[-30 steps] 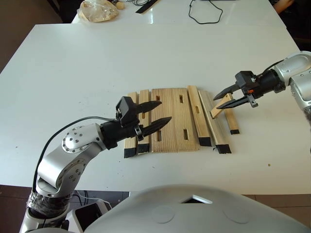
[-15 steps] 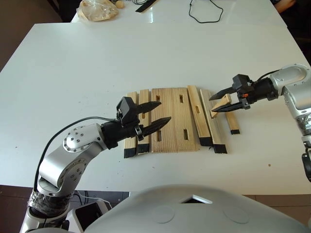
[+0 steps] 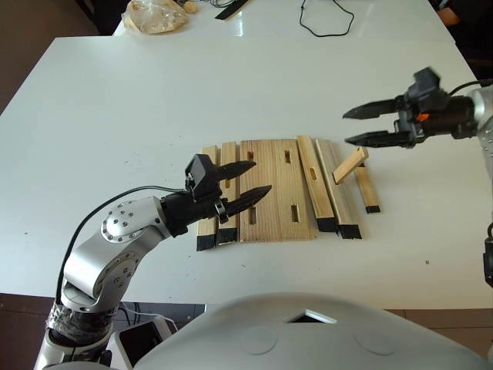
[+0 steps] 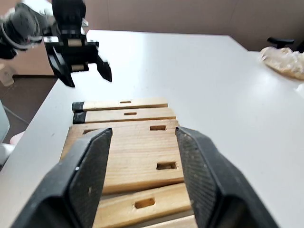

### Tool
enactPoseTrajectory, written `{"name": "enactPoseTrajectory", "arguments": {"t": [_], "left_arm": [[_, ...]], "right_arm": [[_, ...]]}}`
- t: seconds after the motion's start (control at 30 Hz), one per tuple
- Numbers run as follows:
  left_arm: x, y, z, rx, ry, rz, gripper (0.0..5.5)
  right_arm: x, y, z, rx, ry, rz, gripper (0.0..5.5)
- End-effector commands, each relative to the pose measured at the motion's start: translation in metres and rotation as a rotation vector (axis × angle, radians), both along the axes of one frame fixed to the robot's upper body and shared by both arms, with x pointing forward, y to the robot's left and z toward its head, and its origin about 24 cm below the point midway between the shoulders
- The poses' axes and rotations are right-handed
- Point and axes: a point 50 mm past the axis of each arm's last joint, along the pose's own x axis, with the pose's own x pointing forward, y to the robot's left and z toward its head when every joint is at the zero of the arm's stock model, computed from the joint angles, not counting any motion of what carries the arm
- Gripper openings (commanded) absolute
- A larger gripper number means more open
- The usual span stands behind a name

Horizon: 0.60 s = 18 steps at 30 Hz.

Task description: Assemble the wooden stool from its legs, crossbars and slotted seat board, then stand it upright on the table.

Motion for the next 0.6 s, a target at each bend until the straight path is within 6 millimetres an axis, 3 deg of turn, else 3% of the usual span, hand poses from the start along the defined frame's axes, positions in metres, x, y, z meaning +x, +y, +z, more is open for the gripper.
{"name": "enactPoseTrajectory", "arguments": {"t": [0.03,0.43,0.6], "left_arm": [[0.001,0.001,0.0,0.005,-0.004,0.003,2.98],[0.007,0.001,0.001,0.011,-0.005,-0.007,2.98],[0.007,0.002,0.0,0.013,-0.003,-0.008,2.98]], "right_arm": [[0.001,0.004,0.012,0.138,-0.029,-0.079,2.44],[-0.014,0.023,0.007,0.3,-0.02,-0.155,2.44],[-0.018,0.028,0.028,0.385,-0.056,-0.156,2.44]]}}
